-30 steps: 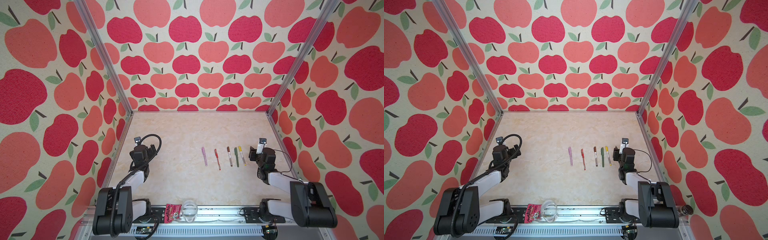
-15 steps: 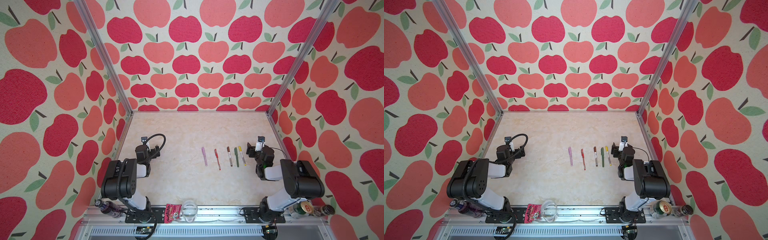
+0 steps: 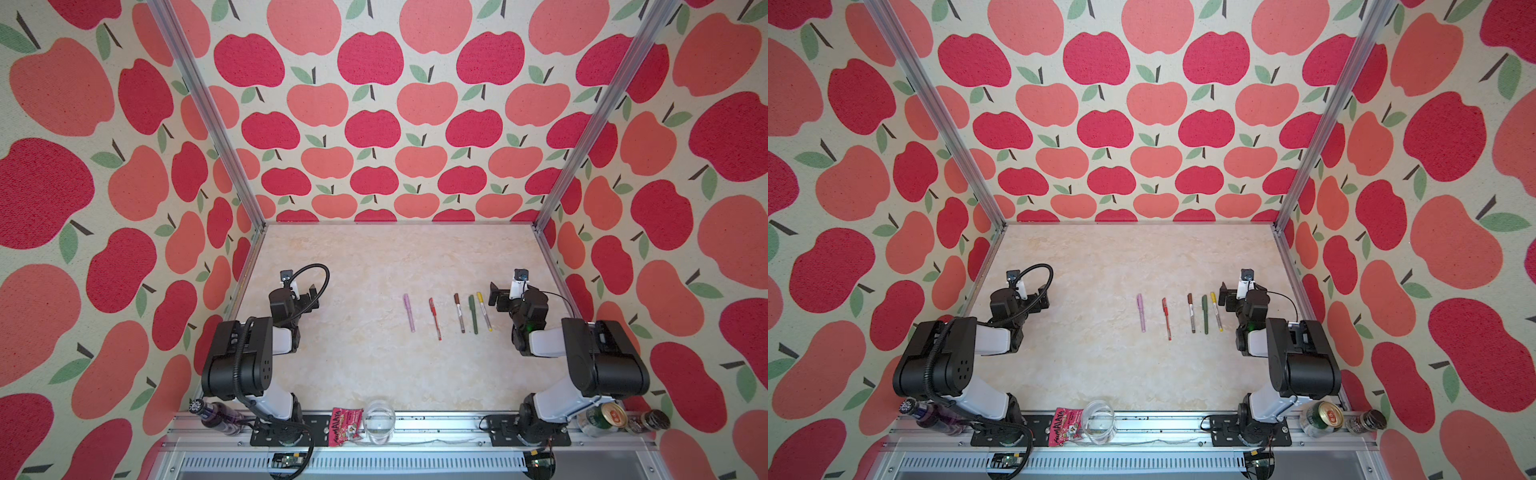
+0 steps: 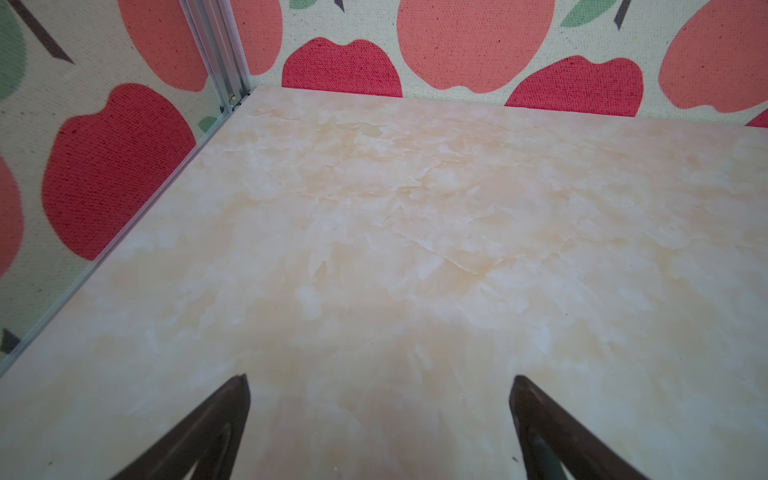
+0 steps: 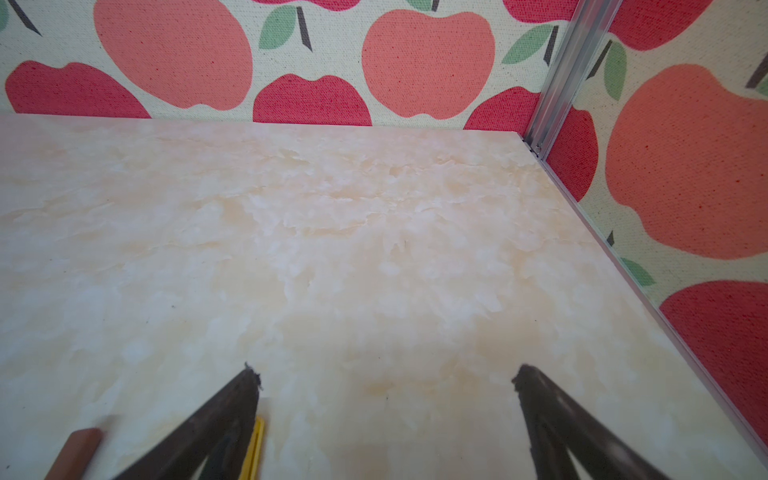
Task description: Insert the pens into the pen caps
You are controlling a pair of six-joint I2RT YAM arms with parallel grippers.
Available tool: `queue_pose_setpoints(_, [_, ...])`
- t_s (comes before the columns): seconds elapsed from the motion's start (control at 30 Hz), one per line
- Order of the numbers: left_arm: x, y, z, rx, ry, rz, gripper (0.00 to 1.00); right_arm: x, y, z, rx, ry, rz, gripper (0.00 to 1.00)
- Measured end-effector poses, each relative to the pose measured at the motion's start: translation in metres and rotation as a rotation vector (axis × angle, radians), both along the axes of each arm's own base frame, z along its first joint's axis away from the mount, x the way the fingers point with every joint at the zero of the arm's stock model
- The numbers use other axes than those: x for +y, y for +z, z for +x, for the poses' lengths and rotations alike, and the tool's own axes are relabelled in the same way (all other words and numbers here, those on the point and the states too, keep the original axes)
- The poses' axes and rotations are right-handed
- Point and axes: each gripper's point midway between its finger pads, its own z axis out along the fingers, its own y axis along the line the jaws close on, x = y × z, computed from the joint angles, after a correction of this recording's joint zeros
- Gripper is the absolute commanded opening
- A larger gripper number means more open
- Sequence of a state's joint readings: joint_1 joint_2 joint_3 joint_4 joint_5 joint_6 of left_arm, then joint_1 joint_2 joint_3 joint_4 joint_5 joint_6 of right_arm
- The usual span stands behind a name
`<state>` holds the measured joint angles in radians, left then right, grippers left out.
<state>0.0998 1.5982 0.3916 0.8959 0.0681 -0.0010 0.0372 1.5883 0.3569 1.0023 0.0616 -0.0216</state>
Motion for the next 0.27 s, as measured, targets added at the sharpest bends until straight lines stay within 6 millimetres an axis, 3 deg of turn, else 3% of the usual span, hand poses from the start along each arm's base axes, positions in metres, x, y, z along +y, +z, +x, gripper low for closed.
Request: queue_pose_setpoints(0.27, [-0.0001,0.0024,0.001,-0.011,0.0,0.001,0.99,0.0076,-0.0016,0.0006,0.01,0.023,-0.021,0.99])
